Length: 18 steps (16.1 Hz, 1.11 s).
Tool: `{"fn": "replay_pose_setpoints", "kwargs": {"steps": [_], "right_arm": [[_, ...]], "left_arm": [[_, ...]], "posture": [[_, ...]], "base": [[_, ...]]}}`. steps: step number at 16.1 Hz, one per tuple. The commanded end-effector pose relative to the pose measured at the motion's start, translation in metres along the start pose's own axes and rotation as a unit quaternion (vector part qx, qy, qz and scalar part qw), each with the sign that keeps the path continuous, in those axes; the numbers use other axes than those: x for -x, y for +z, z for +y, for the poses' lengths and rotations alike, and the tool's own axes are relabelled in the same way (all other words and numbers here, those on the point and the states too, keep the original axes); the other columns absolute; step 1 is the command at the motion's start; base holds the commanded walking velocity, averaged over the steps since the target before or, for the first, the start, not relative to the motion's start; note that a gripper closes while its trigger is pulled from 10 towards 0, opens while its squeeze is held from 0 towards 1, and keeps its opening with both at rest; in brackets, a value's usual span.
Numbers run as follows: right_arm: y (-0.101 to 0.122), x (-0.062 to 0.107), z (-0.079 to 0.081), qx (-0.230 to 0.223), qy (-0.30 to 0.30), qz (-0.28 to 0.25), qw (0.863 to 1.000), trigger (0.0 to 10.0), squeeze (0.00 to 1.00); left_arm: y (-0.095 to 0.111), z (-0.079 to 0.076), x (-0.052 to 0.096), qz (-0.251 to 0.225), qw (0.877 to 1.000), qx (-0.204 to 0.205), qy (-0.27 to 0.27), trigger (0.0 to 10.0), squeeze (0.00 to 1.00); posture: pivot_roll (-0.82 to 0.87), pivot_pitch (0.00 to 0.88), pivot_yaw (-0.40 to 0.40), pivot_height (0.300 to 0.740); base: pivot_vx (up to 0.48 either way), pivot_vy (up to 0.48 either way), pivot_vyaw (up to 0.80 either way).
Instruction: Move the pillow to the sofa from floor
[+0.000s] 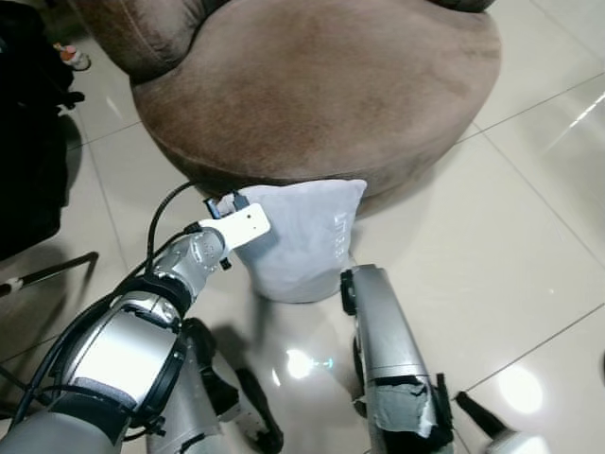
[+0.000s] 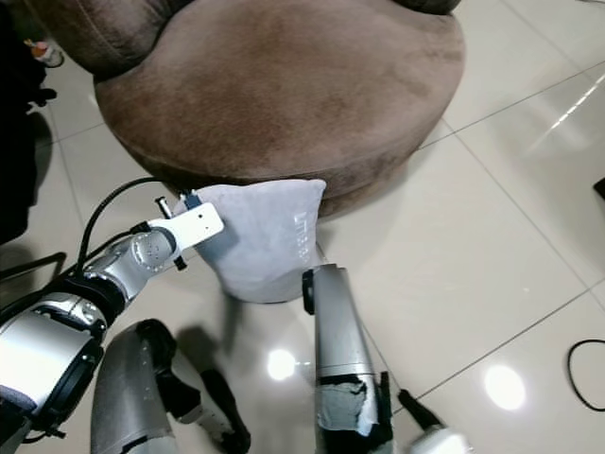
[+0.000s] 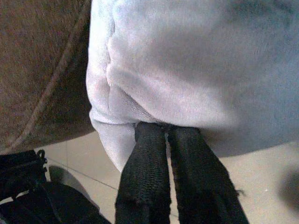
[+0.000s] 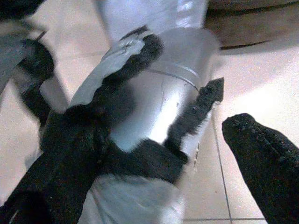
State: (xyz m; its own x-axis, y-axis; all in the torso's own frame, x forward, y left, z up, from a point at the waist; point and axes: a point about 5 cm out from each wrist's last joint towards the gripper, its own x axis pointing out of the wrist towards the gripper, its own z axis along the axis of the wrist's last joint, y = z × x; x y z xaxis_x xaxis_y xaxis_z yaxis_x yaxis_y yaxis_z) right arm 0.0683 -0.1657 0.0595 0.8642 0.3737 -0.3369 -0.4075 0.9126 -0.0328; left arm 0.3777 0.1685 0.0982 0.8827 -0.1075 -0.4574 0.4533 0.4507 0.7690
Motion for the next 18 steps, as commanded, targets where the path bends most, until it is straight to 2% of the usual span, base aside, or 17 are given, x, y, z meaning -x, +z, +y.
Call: {"fn": "replay_pose_setpoints", "kwargs": {"steps": [1, 3, 5, 6, 11, 12, 14, 15, 18], "right_arm": [[-0.052, 0.001, 0.036, -0.017, 0.037, 0.141, 0.989, 10.0, 0.0], [-0.052, -0.007, 0.05, -0.019, 0.04, 0.137, 0.99, 10.0, 0.0], [-0.045, -0.003, 0.03, -0.014, 0.035, 0.128, 0.991, 10.0, 0.0], [-0.042, -0.003, 0.025, -0.012, 0.034, 0.125, 0.992, 10.0, 0.0], [-0.036, -0.018, 0.017, 0.001, 0.026, 0.11, 0.994, 10.0, 0.0], [-0.036, -0.025, 0.015, 0.002, 0.026, 0.105, 0.994, 10.0, 0.0], [-0.036, -0.036, 0.014, 0.004, 0.028, 0.099, 0.995, 10.0, 0.0], [-0.037, -0.05, 0.014, 0.007, 0.031, 0.091, 0.995, 10.0, 0.0], [-0.034, -0.079, 0.013, 0.009, 0.036, 0.071, 0.997, 10.0, 0.0]], "left_arm": [[-0.001, -0.006, 0.0, 0.001, 1.0, 0.013, -0.014, 0.0, 0.0], [0.0, -0.004, 0.0, -0.001, 1.0, 0.017, -0.011, 0.0, 0.0], [0.0, -0.004, 0.0, -0.001, 1.0, 0.02, -0.011, 0.0, 0.0], [0.0, -0.004, 0.0, -0.002, 1.0, 0.022, -0.012, 0.0, 0.0], [0.002, -0.003, -0.001, -0.004, 0.997, 0.08, -0.002, 0.0, 0.0], [0.005, 0.0, -0.001, -0.009, 0.99, 0.139, 0.01, 0.0, 0.0], [0.01, 0.01, -0.001, -0.019, 0.979, 0.199, 0.04, 0.0, 0.0], [0.017, 0.017, -0.002, -0.035, 0.968, 0.244, 0.057, 10.0, 0.0], [0.03, 0.025, -0.001, -0.068, 0.944, 0.315, 0.07, 10.0, 0.0]], "posture": [[-0.51, 0.353, 0.111, 0.502], [-0.51, 0.351, 0.111, 0.502], [-0.51, 0.347, 0.109, 0.502], [-0.51, 0.344, 0.11, 0.502], [-0.5, 0.309, 0.114, 0.502], [-0.49, 0.296, 0.118, 0.502], [-0.48, 0.271, 0.126, 0.502], [-0.46, 0.243, 0.138, 0.502], [-0.41, 0.195, 0.16, 0.502]], "base": [[0.0, 0.0, 0.0], [0.0, 0.0, 0.0], [0.0, 0.0, 0.0], [0.0, 0.0, 0.0], [0.0, 0.0, 0.0], [0.0, 0.0, 0.0], [0.0, 0.0, 0.0], [0.0, 0.0, 0.0], [0.0, 0.0, 0.0]]}}
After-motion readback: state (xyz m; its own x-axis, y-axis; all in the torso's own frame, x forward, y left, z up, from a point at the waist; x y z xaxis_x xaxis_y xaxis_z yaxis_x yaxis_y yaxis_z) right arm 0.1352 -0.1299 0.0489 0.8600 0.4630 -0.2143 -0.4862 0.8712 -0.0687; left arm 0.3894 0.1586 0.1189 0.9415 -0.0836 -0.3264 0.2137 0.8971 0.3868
